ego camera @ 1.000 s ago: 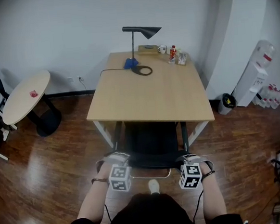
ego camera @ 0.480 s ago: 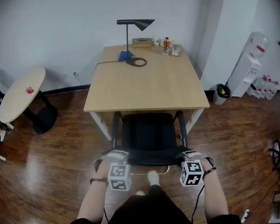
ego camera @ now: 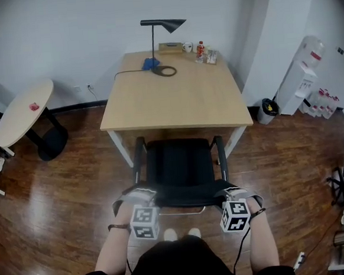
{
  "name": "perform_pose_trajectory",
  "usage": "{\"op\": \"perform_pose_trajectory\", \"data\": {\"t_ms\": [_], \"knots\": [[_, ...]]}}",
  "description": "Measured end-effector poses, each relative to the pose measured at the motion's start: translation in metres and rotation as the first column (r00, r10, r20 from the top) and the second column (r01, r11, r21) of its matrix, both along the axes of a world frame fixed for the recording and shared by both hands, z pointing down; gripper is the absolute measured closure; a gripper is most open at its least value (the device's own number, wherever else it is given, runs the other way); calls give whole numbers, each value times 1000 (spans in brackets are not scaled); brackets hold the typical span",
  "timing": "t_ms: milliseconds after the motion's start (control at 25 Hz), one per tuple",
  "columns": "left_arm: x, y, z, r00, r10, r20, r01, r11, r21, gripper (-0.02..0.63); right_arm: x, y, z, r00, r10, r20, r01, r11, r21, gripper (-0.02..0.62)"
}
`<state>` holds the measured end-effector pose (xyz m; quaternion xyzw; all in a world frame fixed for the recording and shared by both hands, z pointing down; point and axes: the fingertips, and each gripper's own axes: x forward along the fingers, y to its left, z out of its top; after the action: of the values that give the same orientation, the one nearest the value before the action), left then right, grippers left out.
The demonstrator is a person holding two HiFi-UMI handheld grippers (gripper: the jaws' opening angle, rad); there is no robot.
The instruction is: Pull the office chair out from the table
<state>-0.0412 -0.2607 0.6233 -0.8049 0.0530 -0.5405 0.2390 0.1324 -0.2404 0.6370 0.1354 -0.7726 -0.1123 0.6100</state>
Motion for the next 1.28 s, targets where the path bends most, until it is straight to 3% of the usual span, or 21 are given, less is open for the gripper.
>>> {"op": "perform_pose_trajectory", "data": {"t_ms": [1280], "knots": [[-2,125,0,998,-68,5,68,998,-3,517,-4,125,-4,996,-85,-3,85,996,4,534]]}}
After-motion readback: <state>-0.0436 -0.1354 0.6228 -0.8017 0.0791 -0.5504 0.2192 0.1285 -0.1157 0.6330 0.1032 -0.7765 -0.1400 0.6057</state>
